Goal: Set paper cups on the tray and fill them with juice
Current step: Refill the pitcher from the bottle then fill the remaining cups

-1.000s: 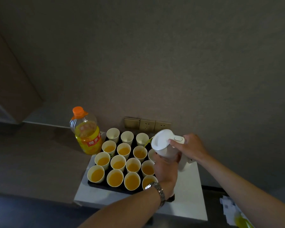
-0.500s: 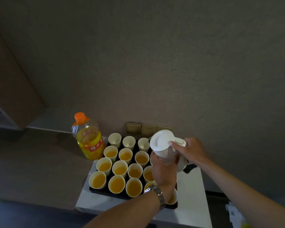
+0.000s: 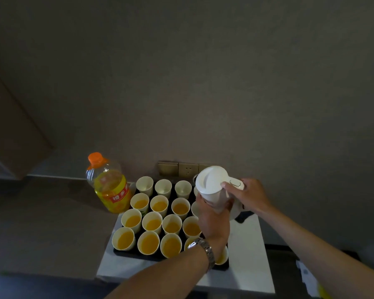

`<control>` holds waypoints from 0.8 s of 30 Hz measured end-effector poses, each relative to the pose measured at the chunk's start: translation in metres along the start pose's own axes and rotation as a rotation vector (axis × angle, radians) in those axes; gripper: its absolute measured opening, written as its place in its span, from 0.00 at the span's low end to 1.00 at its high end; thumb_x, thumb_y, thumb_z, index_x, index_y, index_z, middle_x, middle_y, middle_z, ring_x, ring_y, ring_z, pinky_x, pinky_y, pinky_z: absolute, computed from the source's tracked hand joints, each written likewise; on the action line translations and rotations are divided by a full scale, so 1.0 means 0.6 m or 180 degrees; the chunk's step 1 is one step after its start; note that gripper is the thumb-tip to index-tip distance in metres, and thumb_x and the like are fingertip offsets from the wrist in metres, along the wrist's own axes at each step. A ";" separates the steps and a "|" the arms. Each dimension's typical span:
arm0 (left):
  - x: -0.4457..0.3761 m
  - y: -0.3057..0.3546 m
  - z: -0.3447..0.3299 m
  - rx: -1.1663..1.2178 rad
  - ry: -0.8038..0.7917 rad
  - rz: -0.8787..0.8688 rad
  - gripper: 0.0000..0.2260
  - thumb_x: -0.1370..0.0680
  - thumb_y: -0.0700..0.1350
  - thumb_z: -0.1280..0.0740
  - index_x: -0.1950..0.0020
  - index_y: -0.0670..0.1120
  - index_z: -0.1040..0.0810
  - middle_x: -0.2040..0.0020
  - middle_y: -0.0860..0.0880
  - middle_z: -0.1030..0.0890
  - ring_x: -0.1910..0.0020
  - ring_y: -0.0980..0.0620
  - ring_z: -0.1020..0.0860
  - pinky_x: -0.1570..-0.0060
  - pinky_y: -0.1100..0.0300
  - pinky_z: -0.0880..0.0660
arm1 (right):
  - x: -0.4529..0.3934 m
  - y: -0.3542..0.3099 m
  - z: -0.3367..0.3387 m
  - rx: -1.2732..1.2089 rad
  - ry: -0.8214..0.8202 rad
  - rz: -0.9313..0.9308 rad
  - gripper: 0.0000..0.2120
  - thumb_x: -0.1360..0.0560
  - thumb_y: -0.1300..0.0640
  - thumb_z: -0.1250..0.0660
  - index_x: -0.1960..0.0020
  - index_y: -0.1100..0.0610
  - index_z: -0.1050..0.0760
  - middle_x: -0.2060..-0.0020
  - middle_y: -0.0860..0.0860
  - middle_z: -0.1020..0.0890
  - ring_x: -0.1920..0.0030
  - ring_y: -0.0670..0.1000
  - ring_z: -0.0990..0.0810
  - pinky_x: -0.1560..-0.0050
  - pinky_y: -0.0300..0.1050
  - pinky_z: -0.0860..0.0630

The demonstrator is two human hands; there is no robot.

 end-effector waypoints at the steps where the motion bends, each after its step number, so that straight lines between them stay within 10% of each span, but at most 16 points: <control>1: 0.002 0.000 -0.004 0.0015 -0.0004 0.0011 0.42 0.32 0.62 0.21 0.24 0.57 0.38 0.33 0.60 0.24 0.38 0.61 0.24 0.52 0.76 0.27 | 0.000 0.007 0.004 -0.0016 0.0022 -0.0020 0.19 0.29 0.42 0.23 0.70 0.55 0.20 0.75 0.44 0.19 0.73 0.42 0.22 0.70 0.40 0.30; 10: 0.031 -0.020 -0.049 -0.0154 -0.0109 0.0150 0.42 0.33 0.67 0.23 0.26 0.58 0.40 0.32 0.57 0.23 0.36 0.52 0.21 0.42 0.54 0.19 | 0.016 0.047 0.037 -0.0080 0.0117 -0.0092 0.22 0.30 0.44 0.22 0.74 0.55 0.25 0.79 0.44 0.24 0.76 0.41 0.28 0.72 0.41 0.34; 24: 0.061 -0.037 -0.102 -0.0023 -0.0280 0.0242 0.40 0.29 0.62 0.23 0.27 0.56 0.42 0.34 0.55 0.23 0.41 0.56 0.22 0.45 0.61 0.21 | 0.028 0.082 0.062 0.0103 -0.0064 -0.0049 0.19 0.31 0.39 0.23 0.67 0.55 0.19 0.72 0.46 0.17 0.70 0.42 0.19 0.71 0.41 0.29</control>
Point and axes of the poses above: each hand's wrist, its own x-axis away from the middle knuckle, its own z-axis out of the back of the hand, y = z × x, the point moved 8 cm from there along -x, towards the middle knuckle
